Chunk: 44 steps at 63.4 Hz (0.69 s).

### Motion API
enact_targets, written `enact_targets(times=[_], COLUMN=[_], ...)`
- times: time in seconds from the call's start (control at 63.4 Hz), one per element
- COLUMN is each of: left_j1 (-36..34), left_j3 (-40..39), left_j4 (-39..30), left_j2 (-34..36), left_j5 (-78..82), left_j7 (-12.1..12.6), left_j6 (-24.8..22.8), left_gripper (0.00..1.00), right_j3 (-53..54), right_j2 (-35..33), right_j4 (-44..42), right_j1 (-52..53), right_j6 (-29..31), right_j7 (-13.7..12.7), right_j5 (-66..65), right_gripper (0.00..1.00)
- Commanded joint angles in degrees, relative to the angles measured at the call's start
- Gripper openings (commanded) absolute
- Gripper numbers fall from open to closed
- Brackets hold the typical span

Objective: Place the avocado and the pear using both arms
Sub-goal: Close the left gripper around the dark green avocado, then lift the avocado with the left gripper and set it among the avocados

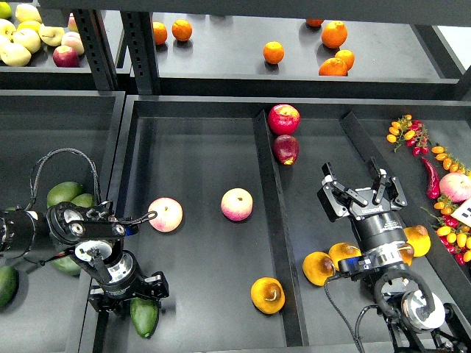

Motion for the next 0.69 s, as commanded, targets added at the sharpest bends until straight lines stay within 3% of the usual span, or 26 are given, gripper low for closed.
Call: enact_targets(times=[0.0,0.378,0.678], left_j1=[0.4,0.7,0.8], left_j3=[-0.1,-0.5,-2.8], left_j4=[0.3,0.7,1.1], left_j2=[-0.6,-0.6,-0.3], left_j5=[-0.1,-1.5,-2.4], left_j7=[0.0,0.0,0.0], left_j6=[-0.2,-0.9,-0.9], left_gripper=[0.83,0.66,0.4], right_j3=[-0.1,-0.1,-0.2], right_j2=[0.0,0.0,0.0], right_j4=[0.0,0.0,0.0], right_j1=[0.0,0.0,0.0], right_j6=[0.0,0.0,0.1], right_j7=[0.0,0.0,0.0], right_j5=[0.0,0.0,0.0], right_gripper=[1.0,1.0,1.0])
